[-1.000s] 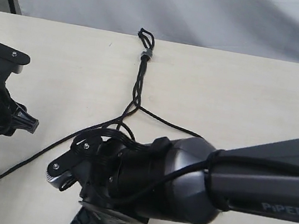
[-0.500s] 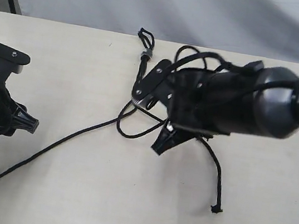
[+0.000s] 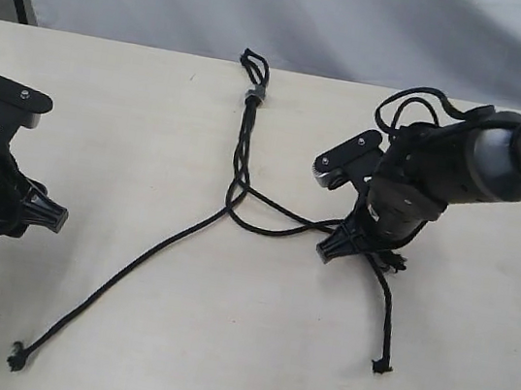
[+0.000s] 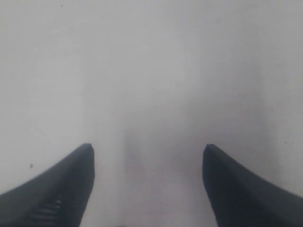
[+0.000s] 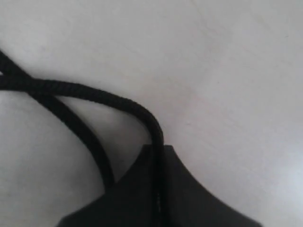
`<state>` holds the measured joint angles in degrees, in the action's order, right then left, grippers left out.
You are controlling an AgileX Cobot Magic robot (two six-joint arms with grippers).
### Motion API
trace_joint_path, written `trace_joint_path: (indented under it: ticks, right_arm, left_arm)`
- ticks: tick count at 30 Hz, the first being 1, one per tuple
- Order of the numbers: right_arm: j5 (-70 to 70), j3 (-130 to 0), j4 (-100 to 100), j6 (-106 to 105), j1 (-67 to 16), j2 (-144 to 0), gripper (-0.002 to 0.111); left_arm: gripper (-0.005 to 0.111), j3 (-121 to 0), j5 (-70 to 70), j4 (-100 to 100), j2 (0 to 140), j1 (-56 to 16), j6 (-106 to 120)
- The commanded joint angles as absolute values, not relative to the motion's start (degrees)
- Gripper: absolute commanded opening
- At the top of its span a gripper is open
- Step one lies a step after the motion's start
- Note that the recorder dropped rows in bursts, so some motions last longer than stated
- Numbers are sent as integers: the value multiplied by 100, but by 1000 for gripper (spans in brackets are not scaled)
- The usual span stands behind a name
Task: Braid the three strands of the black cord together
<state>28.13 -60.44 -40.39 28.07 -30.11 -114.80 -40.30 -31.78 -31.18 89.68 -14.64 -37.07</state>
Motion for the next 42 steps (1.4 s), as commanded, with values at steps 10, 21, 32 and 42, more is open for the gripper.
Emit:
trace_joint_path:
  ticks: [10,21,32,42]
  right_arm:
    - [3558,-5993,1069,-1729,-5146,-10999,0]
    - [2800,-5993,70,-1321,-3851,-9961,0]
    - [2481,-5993,70,-1321,-3072,-10928,0]
    - [2418,-5993,70,-1321,-3072,-11049,0]
  left_arm:
    - [62,-4007,-3169,-3088,8933,-1442,-3687]
    - [62,-4007,-3138,-2674,8933,-1442,-3295]
    - [62,-4007,-2862,616,8933,-1768,383]
    - [62,-4007,-2778,1136,8933,-3121,1112]
